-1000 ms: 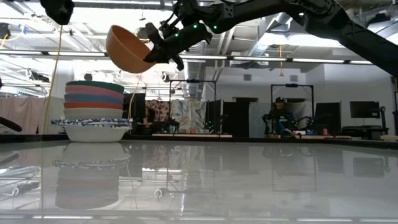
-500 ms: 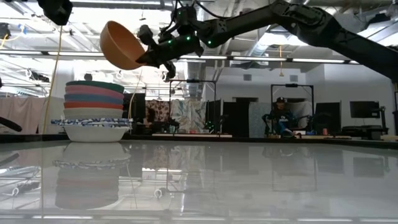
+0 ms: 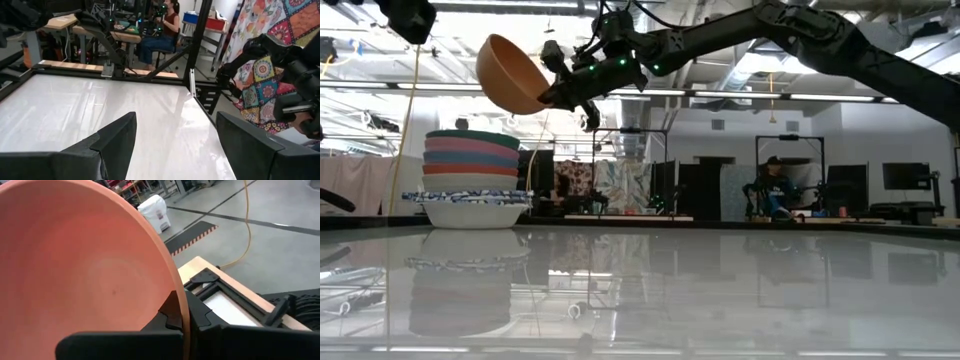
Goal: Nest bowls inside each other
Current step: Stack the orange bowl on top of the green bowl
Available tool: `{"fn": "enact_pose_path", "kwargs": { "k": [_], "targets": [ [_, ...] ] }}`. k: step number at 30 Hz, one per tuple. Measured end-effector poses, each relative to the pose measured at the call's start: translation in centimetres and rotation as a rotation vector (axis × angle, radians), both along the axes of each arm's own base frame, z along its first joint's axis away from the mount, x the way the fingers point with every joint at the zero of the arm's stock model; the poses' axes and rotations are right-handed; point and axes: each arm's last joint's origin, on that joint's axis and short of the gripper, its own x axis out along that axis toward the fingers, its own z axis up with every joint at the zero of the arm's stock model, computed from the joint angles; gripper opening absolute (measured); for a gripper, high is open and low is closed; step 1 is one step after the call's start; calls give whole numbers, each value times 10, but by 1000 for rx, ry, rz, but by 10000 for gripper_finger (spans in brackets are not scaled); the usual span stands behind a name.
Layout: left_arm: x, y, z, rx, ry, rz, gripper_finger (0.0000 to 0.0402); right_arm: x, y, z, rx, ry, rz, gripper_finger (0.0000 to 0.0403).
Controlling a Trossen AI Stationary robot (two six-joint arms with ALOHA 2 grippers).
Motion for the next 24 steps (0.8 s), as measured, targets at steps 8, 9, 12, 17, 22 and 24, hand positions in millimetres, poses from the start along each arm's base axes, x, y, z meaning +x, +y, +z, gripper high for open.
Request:
{"fn": "enact_pose_path", "kwargs": {
  "k": [8,9,12,17,22,24],
  "targets": [
    [0,0,0,-19,5,-1,262,11,29,4,-49,-26,32,6],
    [0,0,0,-24,6,-1,262,12,33,6,-70,-46,36,6],
    [0,0,-1,-26,12,-1,262,14,39,11,-124,-73,-14,6],
    [0,0,-3,-31,32,0,262,12,27,7,-111,-64,-80,6],
    [0,0,-4,-21,41,0,262,16,22,-9,-95,-28,-91,6],
    [0,0,-5,-15,50,0,262,19,23,-18,-70,-6,-80,6]
  ]
}}
